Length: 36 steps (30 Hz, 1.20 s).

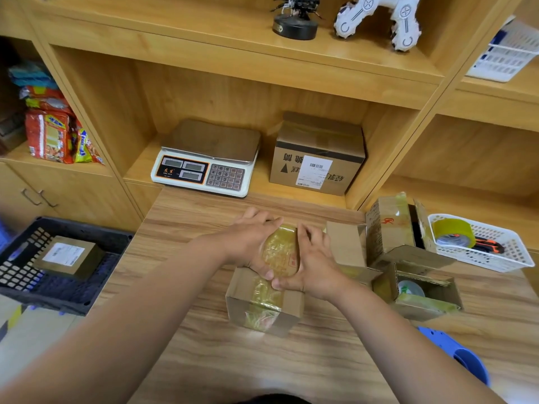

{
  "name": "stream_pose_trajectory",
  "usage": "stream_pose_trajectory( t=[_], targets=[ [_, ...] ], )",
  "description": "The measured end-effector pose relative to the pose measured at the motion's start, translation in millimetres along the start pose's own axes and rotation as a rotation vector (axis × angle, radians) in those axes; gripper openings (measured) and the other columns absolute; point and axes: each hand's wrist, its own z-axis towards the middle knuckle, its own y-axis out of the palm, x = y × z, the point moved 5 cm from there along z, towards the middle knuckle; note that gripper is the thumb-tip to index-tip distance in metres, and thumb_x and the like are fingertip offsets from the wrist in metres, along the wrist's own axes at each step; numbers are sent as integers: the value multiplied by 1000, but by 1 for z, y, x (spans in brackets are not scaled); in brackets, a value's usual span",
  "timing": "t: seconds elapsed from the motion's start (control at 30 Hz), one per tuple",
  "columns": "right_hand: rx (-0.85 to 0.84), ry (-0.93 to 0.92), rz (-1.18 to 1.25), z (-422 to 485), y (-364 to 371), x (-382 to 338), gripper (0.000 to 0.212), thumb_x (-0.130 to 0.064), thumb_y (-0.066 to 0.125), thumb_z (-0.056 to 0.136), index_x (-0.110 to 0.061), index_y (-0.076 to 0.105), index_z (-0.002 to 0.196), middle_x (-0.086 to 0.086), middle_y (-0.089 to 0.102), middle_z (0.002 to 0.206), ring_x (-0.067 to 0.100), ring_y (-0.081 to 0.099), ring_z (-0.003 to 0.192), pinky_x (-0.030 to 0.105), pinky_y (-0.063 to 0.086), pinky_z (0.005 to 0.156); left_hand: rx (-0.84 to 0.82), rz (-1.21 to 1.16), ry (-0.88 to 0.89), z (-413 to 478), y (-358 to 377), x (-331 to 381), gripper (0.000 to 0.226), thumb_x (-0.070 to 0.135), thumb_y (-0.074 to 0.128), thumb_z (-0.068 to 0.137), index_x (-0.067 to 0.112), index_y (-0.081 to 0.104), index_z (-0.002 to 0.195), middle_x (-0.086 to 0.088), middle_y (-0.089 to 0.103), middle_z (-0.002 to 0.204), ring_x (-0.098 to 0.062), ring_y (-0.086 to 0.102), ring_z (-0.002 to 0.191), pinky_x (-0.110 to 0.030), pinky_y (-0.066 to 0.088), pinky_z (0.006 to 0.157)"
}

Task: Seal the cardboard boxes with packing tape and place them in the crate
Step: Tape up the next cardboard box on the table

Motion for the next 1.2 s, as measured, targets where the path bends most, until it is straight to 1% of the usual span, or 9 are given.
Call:
stream_pose_trajectory(
  t=[0.23,0.6,0.67,0.73,0.8,0.93,1.0,1.13,1.2],
  targets=[
    [35,17,-24,10,-5,0,125,-74,73,51,-19,15,148,-6,22,123,16,21,113,27,21,100,124,-125,-18,5,-8,-1,94,61,77,59,34,38,140,10,35,105,-13,26,102,-29,23,84],
    [145,78,112,12,-6,4,73,-58,71,71,-26,41,129,-9,32,111,16,30,110,31,28,91,319,-351,-136,-2,-9,1,42,43,71,79,32,61,119,1,54,124,-25,35,121,-40,22,108],
    [167,81,119,10,-3,4,64,-57,69,73,-27,45,124,-8,36,110,16,31,109,32,29,90,357,-394,-149,-6,-7,3,36,39,70,81,29,65,115,1,57,118,-24,36,118,-43,23,109],
    [208,90,137,7,0,4,55,-55,68,75,-28,48,120,-8,40,111,17,33,109,30,27,88,420,-423,-151,-12,-5,3,28,34,70,83,26,69,109,5,58,101,-20,39,110,-40,26,105],
    [219,80,121,3,3,1,59,-56,66,77,-27,47,125,-6,41,117,19,33,113,28,25,89,490,-469,-186,-18,0,-1,21,33,68,84,28,71,104,4,59,99,-17,39,113,-37,25,105],
    [78,72,68,-7,18,-10,115,-80,56,52,-26,20,147,-7,27,136,18,21,129,32,22,106,531,-544,-214,-24,10,-8,12,31,64,88,33,72,96,17,51,87,-7,37,106,-31,23,96],
    [35,76,67,-9,21,-12,125,-83,55,46,-27,14,149,-7,25,141,17,18,133,38,22,111,507,-679,-205,-25,14,-8,10,24,63,89,31,71,92,15,52,86,-9,44,100,-26,32,93],
    [124,65,179,-6,14,-11,87,-61,72,66,-26,38,139,-7,42,128,15,32,125,36,31,105,484,-849,-240,-26,20,-9,10,24,62,89,31,64,96,7,54,101,-4,54,83,-1,40,63],
    [161,76,256,-3,13,-9,71,-54,75,69,-28,48,129,-10,46,119,14,36,120,34,33,101,489,-865,-259,-27,22,-11,13,24,61,90,29,61,103,10,54,105,2,53,89,-1,38,68]
  ],
)
